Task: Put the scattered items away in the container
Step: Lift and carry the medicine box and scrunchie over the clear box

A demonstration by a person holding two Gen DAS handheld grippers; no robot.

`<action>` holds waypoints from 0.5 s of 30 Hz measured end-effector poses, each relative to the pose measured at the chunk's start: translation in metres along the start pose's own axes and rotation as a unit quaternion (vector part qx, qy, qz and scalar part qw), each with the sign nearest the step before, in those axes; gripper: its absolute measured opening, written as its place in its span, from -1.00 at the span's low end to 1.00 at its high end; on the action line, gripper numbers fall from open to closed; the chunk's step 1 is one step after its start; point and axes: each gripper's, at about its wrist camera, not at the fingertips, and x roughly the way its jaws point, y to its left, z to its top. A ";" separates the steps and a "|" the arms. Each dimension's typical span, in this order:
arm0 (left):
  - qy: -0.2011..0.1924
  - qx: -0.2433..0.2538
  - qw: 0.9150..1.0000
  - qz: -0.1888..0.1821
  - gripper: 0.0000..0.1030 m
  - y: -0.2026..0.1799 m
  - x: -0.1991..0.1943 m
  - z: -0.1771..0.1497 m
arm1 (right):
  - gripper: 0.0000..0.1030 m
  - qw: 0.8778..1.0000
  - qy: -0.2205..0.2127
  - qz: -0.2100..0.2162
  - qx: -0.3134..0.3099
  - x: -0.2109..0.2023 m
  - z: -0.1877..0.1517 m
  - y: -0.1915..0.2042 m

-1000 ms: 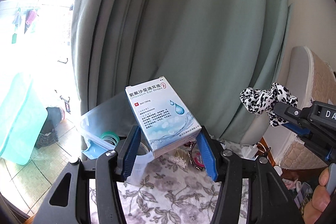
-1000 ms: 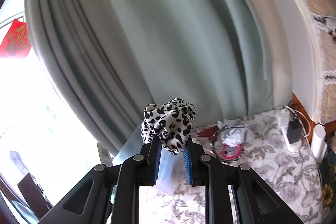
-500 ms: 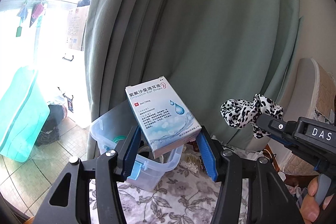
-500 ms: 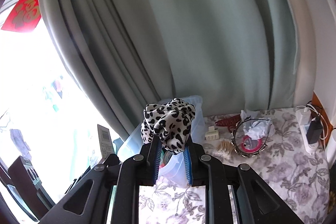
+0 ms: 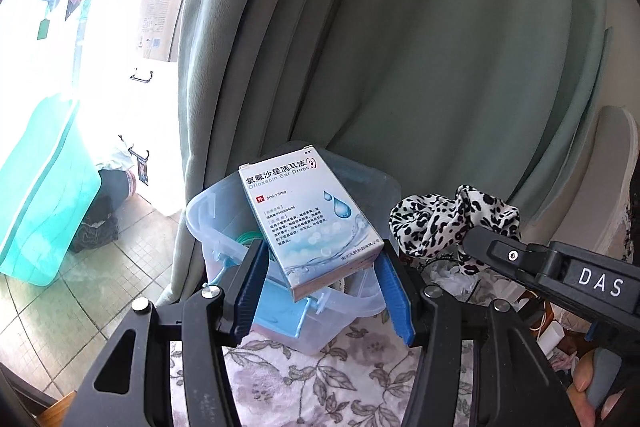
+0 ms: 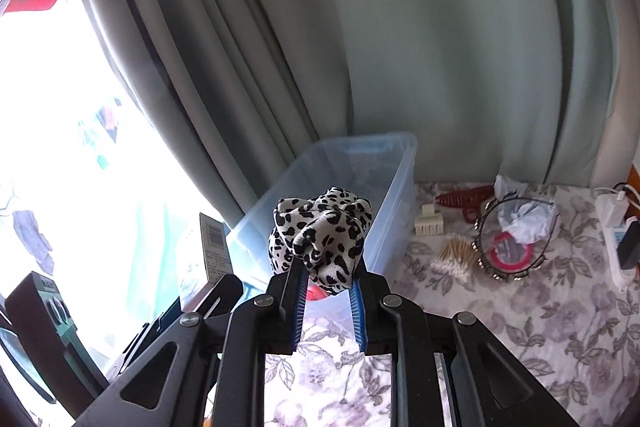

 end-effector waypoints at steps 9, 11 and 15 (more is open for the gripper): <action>0.016 -0.010 1.000 0.014 0.09 0.016 0.037 -0.001 | -0.58 0.999 0.041 0.006 -0.004 0.049 -0.002 -0.007; 0.016 -0.008 1.000 0.012 0.09 0.017 0.044 0.000 | -0.58 0.999 0.045 0.007 -0.004 0.057 -0.001 -0.009; 0.022 -0.011 1.000 0.009 0.09 0.021 0.060 0.002 | -0.58 0.999 0.053 0.010 -0.005 0.073 0.002 -0.012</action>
